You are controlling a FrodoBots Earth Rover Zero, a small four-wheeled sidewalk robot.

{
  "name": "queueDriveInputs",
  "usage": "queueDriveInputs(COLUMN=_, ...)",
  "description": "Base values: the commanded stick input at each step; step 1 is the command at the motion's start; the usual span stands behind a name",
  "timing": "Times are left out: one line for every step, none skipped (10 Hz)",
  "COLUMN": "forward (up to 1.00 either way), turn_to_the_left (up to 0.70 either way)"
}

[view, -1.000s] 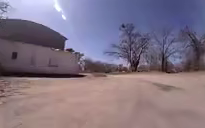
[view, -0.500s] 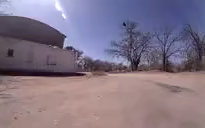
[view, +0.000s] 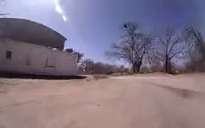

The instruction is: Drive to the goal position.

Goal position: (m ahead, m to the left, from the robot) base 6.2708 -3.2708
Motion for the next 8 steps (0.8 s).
queueDriveInputs(forward=1.00, turn_to_the_left=0.00)
queueDriveInputs(forward=1.00, turn_to_the_left=0.00)
queueDriveInputs(forward=1.00, turn_to_the_left=0.00)
queueDriveInputs(forward=1.00, turn_to_the_left=0.00)
queueDriveInputs(forward=1.00, turn_to_the_left=0.00)
queueDriveInputs(forward=1.00, turn_to_the_left=-0.17)
queueDriveInputs(forward=1.00, turn_to_the_left=-0.27)
queueDriveInputs(forward=1.00, turn_to_the_left=-0.27)
